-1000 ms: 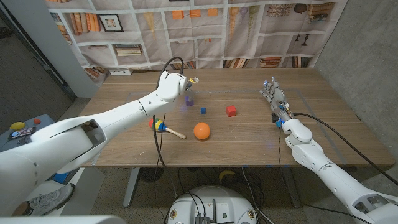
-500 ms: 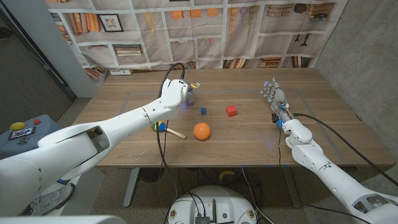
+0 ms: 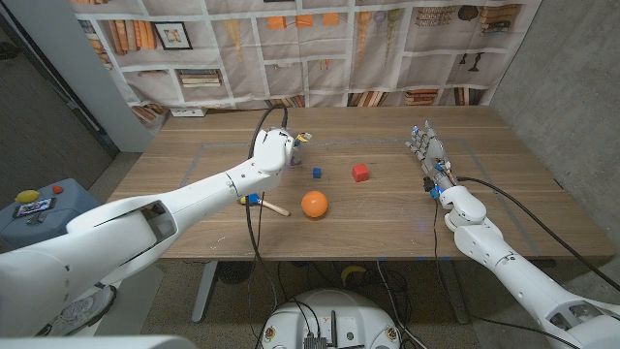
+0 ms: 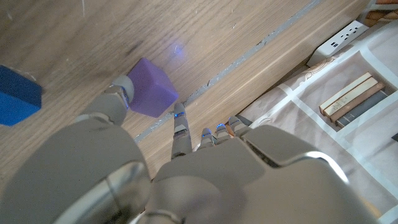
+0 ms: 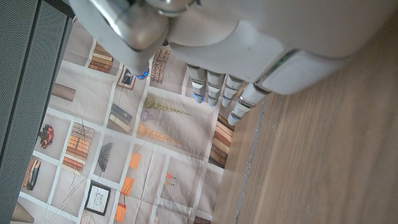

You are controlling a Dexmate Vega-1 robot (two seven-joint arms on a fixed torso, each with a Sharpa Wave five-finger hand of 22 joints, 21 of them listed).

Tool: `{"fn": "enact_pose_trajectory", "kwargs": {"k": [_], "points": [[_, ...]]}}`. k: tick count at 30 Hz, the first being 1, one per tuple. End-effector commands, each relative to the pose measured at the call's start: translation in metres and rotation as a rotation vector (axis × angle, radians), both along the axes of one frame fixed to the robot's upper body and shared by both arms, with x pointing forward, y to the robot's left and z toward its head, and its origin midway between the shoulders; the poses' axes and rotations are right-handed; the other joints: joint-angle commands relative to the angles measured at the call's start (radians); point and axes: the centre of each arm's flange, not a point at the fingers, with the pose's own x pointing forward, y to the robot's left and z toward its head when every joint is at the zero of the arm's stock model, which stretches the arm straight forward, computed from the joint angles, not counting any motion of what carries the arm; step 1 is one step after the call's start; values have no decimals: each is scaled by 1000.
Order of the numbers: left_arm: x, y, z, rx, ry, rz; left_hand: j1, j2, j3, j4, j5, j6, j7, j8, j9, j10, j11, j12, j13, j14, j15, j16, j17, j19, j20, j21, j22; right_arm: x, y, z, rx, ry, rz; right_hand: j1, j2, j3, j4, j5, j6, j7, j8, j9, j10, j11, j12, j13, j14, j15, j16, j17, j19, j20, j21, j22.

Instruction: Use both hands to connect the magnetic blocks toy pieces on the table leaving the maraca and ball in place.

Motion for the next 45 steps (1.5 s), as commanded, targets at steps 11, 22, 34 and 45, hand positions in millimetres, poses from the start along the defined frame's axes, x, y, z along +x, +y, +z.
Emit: {"fn": "enact_pose_trajectory", "kwargs": {"k": [11,22,34,45], "points": [[10,-1,-9,-23,-32,-2,46,0,-5,-3,-6,103,-17,28,4,59,-34,14,-1,-20,-25,10,2,6,-13,6,2,2,-1,0,3,3,0,-9,5,12,1,2,6,0,0,1,6,-3,10,0,2,1,5,1,3,5,7,2],[10,-2,-7,-33,-78,-27,91,-4,-13,-4,-9,212,-36,51,7,131,-69,16,-2,51,-56,9,1,82,-36,7,2,1,0,-1,5,4,-1,-10,5,14,0,2,6,1,0,1,6,-4,10,0,3,1,5,-1,3,7,7,2],[7,-3,-9,-28,-110,-41,138,-9,-28,-3,-12,339,-76,76,7,195,-104,11,-2,115,-76,4,1,145,-55,1,2,0,0,-1,3,4,-1,-12,6,17,0,2,8,1,0,1,5,-5,10,0,3,1,6,-3,3,7,7,2],[4,-3,-10,-28,-123,-49,178,0,-40,-2,-10,472,-102,105,8,242,-133,6,-2,148,-90,-1,0,186,-69,-2,2,-2,0,-1,-1,6,-1,-13,7,20,0,2,9,1,0,1,6,-5,10,0,4,1,6,-5,5,6,7,2]]}}
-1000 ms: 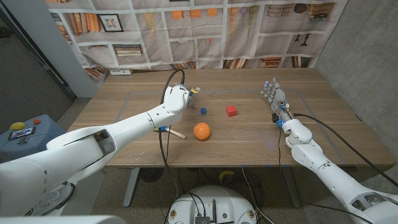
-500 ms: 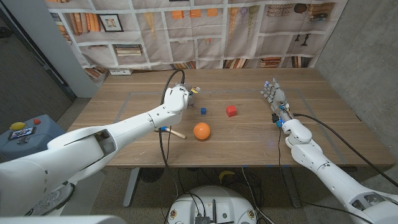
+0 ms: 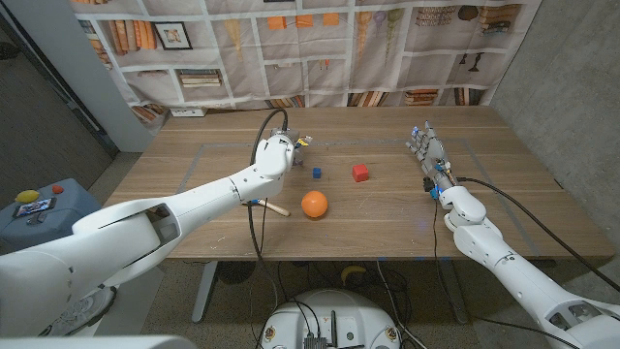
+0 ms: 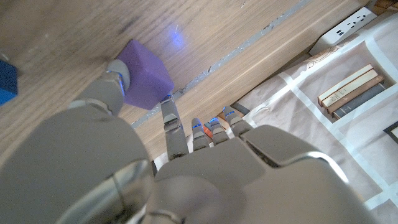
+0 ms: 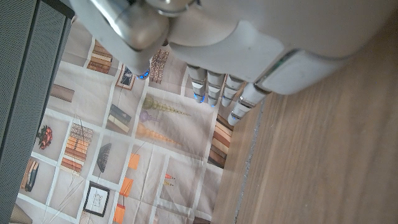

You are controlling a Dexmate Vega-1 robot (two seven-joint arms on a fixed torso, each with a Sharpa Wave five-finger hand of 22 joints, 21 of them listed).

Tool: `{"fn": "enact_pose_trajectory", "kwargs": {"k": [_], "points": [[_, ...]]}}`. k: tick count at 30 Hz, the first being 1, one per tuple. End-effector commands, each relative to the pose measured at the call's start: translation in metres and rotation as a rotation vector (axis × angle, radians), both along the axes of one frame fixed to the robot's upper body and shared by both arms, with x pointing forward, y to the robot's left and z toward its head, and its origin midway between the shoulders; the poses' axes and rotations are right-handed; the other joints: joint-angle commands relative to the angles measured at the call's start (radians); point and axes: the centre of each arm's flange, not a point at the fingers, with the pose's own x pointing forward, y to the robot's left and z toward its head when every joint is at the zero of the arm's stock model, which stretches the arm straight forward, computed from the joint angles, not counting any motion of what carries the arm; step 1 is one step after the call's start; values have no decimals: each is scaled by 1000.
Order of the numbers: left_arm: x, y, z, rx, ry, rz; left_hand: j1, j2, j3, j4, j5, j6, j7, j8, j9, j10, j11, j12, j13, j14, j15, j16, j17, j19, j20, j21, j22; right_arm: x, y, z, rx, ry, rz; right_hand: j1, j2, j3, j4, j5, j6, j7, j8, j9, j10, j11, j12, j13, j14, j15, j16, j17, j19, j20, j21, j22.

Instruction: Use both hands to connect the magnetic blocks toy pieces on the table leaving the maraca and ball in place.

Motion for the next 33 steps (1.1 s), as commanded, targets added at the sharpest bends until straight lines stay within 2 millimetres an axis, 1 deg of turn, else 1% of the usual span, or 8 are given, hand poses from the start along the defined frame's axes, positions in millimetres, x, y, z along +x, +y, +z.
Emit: {"fn": "enact_pose_trajectory", "kwargs": {"k": [1,6,14,22,25,27,30,33], "points": [[-4,0,-2,0,-27,-14,26,10,-7,1,-2,57,-23,11,4,19,-7,-2,3,11,-3,-1,2,15,1,-2,2,-3,0,0,-6,2,0,-6,0,10,1,2,9,1,0,2,6,-4,10,0,3,0,6,0,5,6,7,2],[-13,4,2,-14,-41,-31,32,12,-10,2,-1,75,-27,14,4,26,-13,-4,3,18,-8,-1,2,23,-1,-2,2,-7,-2,2,-27,6,-5,-6,0,12,1,2,10,0,0,2,6,-5,10,0,3,3,6,-1,5,6,7,2],[-22,8,10,-25,-38,-67,37,14,-15,3,-1,87,-35,13,5,25,-21,-8,3,18,-7,-4,2,27,-2,-4,2,-15,-2,6,-89,-4,-8,-8,-1,14,1,2,12,-1,0,2,6,-4,10,0,3,2,7,-2,5,6,7,2],[-27,13,17,-48,-21,-108,40,16,-20,5,-1,84,-36,7,5,19,-18,-14,3,8,-3,-9,2,27,-3,-6,2,-22,-1,15,-185,-10,-30,0,-5,18,-8,2,15,-7,1,2,9,-5,11,0,8,1,8,-7,7,6,7,2],[-28,19,20,-70,-4,-131,40,18,-23,6,-1,77,-34,1,5,14,-16,-18,3,1,0,-12,2,26,-2,-8,3,-26,1,20,-250,-16,-38,12,-8,24,-20,2,23,-17,4,2,19,-6,15,1,10,-2,7,-11,7,5,7,2],[-29,21,22,-81,6,-140,40,19,-24,7,-1,74,-34,-2,5,13,-16,-18,3,-1,2,-13,3,26,-2,-8,3,-27,2,22,-283,-21,-50,26,-11,30,-35,1,32,-27,6,2,28,-8,18,1,14,-7,8,-16,9,5,7,2],[-29,24,23,-90,15,-150,39,20,-26,8,-1,73,-33,-4,5,10,-14,-20,3,-7,4,-14,3,25,-3,-9,3,-30,4,26,-331,-27,-73,36,-13,34,-44,1,33,-34,5,2,30,-8,18,1,16,-10,9,-19,9,4,7,2],[-29,26,24,-97,23,-155,39,21,-28,9,-1,71,-32,-6,5,7,-13,-22,3,-9,6,-15,3,24,-2,-10,3,-32,4,28,-367,-36,-86,49,-17,40,-58,-1,32,-45,4,2,33,-10,19,2,18,-10,9,-23,9,4,7,2]]}}
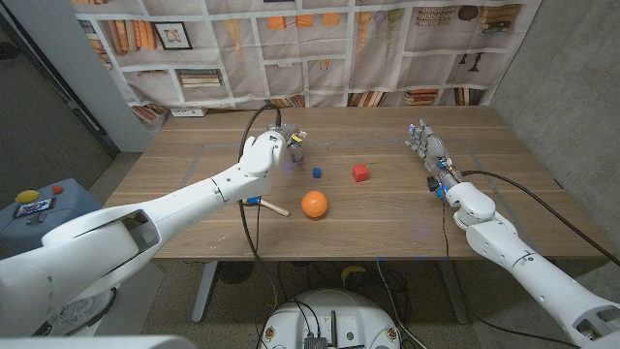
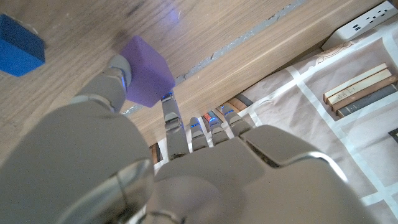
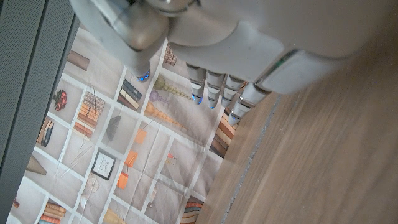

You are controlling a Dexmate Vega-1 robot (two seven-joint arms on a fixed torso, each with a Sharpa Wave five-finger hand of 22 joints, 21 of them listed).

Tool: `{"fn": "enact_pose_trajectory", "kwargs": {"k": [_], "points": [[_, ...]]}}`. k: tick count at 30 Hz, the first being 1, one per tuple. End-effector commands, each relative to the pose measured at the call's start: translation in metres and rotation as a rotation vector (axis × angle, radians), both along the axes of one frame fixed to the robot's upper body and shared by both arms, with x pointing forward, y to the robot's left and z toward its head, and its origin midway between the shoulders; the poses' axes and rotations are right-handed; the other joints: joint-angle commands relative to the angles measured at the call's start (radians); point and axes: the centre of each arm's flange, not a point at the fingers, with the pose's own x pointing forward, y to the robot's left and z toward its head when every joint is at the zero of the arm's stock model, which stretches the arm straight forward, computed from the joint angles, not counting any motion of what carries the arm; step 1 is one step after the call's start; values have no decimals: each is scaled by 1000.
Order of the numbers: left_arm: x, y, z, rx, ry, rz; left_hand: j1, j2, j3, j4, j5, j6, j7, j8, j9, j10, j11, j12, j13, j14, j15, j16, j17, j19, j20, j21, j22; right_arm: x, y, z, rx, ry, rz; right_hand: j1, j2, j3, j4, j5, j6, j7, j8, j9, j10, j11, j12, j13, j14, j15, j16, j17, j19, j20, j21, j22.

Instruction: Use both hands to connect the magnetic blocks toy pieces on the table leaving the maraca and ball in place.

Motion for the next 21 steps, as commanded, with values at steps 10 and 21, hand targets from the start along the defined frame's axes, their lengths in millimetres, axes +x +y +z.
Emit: {"fn": "enact_pose_trajectory", "kwargs": {"k": [10,21], "points": [[-5,13,18,-51,73,-75,-4,14,-11,1,4,48,-52,-11,5,-10,0,-6,3,-18,8,-2,3,3,2,-3,3,-18,6,22,-333,-23,-111,69,-13,24,-68,-11,-4,-41,1,3,17,-10,4,3,12,-15,5,-14,10,-4,2,1],[-1,18,28,-50,119,-94,-6,18,-17,3,4,50,-51,-16,5,-9,0,-7,3,-23,11,-2,3,0,3,-5,3,-25,10,37,-539,-63,-178,123,-38,39,-130,-26,-16,-91,-1,4,13,-25,2,5,19,-16,7,-26,17,-4,3,1]]}}
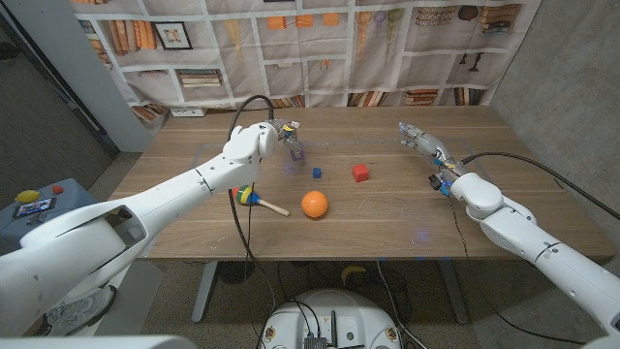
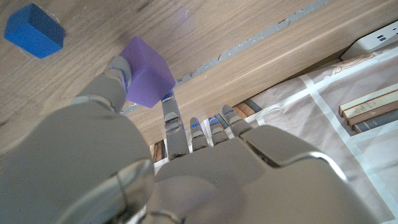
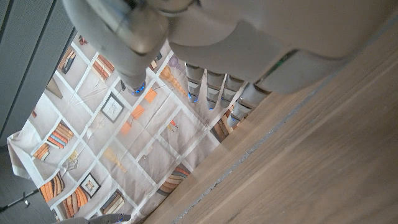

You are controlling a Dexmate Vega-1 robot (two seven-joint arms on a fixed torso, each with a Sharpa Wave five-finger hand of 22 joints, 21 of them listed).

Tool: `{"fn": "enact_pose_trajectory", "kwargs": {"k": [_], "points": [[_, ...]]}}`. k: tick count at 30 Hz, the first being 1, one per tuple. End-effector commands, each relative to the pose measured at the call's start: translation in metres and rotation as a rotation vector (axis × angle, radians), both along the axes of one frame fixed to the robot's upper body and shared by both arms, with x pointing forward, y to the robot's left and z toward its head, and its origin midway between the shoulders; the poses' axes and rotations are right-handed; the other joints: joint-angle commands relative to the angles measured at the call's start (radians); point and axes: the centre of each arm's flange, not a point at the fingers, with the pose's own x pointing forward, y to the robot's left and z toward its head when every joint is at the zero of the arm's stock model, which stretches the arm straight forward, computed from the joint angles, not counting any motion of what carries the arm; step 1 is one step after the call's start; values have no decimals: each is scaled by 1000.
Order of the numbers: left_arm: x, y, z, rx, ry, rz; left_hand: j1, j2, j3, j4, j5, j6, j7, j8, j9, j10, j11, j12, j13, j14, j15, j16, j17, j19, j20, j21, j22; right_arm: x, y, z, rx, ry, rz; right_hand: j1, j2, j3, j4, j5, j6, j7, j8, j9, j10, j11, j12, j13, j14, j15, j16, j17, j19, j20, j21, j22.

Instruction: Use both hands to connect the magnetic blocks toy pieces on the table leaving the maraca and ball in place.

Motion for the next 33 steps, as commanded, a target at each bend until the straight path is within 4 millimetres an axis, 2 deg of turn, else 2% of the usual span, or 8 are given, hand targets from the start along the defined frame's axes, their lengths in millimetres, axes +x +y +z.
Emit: {"fn": "enact_pose_trajectory", "kwargs": {"k": [1,6,15,19,21,23,33], "points": [[3,5,10,2,49,-23,1,8,-5,-1,5,51,-51,-2,6,-3,-5,-3,3,-9,4,-2,3,0,2,-5,3,-9,4,18,-230,-44,-76,23,-13,5,-18,-6,1,-15,0,5,-2,-9,-1,2,8,-6,6,-1,13,0,3,3],[5,6,12,5,50,-32,0,10,-8,0,6,52,-52,-4,6,-3,-3,-4,3,-9,5,-2,3,0,4,-5,3,-11,7,23,-304,-66,-92,35,-27,5,-37,-12,-5,-27,-1,6,-20,-14,-6,3,3,0,4,-5,11,5,2,4],[10,10,5,-10,24,-54,-1,12,-13,0,6,51,-52,-8,7,0,-7,-3,3,-7,3,0,3,7,1,-3,3,-16,16,32,-475,-78,-138,67,-45,10,-74,-21,-15,-47,1,9,-57,-23,-15,5,-17,11,-1,-10,4,34,0,5],[10,12,1,-25,12,-58,-2,14,-15,0,6,53,-51,-10,7,4,-9,-2,3,-4,1,2,3,12,-2,-1,4,-19,20,38,-538,-68,-154,93,-53,17,-95,-25,-19,-57,4,11,-72,-24,-15,6,-29,24,-3,-12,-3,45,-2,5],[10,12,-1,-29,13,-61,-2,15,-17,0,7,53,-51,-12,7,6,-8,-2,3,-4,2,2,3,13,-2,-1,4,-20,24,43,-595,-53,-166,125,-60,27,-113,-26,-27,-59,6,13,-86,-17,-15,7,-38,46,-3,-14,-5,58,-1,5],[10,12,-3,-34,10,-64,-2,15,-18,0,7,54,-52,-12,7,7,-10,-2,3,-3,0,2,3,14,-2,-1,4,-21,26,46,-633,-45,-167,149,-64,34,-121,-25,-35,-62,7,14,-98,-8,-15,8,-48,62,-4,-14,-9,70,-1,6],[10,14,-8,-49,3,-74,-4,19,-24,1,8,57,-55,-17,7,9,-18,-2,3,-2,-2,2,3,13,-3,-2,4,-27,47,66,-838,-16,-230,239,-94,58,-130,-23,-82,-71,8,20,-163,13,-19,14,-92,105,-7,-15,-36,109,-4,6]]}}
